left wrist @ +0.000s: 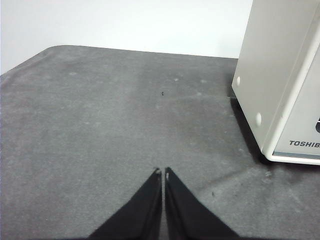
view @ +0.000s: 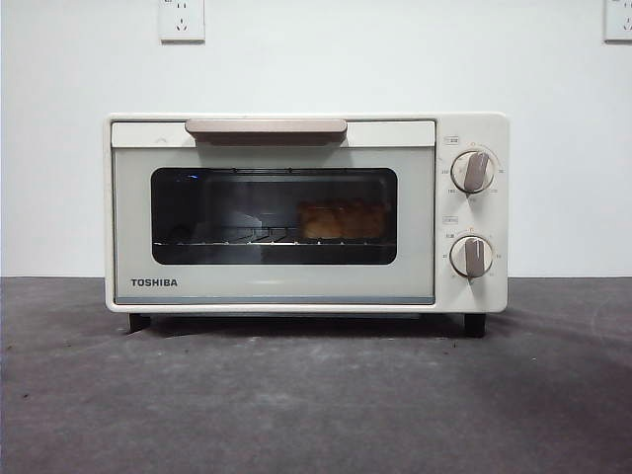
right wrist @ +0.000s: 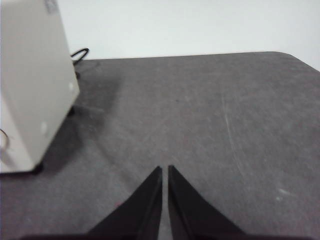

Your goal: The left arm flap open the oven, the right arm pick bread and place it into oven, the left arm flap close the oven

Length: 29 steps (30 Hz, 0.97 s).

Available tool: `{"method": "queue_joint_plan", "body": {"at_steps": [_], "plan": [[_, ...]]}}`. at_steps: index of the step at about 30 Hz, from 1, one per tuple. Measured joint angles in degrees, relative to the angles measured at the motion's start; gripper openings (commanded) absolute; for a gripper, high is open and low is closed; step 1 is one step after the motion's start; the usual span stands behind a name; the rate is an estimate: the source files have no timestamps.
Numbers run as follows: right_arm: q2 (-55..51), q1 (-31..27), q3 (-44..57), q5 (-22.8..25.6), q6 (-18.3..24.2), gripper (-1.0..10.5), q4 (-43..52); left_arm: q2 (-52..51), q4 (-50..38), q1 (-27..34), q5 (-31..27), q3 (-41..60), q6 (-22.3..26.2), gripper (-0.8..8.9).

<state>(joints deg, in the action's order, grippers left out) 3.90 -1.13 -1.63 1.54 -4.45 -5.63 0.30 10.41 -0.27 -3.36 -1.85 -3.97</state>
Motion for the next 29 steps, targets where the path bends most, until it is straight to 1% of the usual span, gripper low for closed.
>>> {"method": "queue_joint_plan", "body": {"at_steps": [7,16,29], "plan": [[-3.34,-0.17,0.7,-0.02,0.5,0.2,-3.87,0.0,-0.02,0.0,-0.17,0.0,0.0,0.2],[-3.54,-0.17,0.7,-1.46,2.95,0.2,-4.02,0.0,-0.04,0.0,-0.2,0.0,0.0,0.2],[-3.54,-0.17,0.7,-1.46,3.17,0.2,-3.82,0.0,-0.04,0.0,-0.2,0.0,0.0,0.2]]}}
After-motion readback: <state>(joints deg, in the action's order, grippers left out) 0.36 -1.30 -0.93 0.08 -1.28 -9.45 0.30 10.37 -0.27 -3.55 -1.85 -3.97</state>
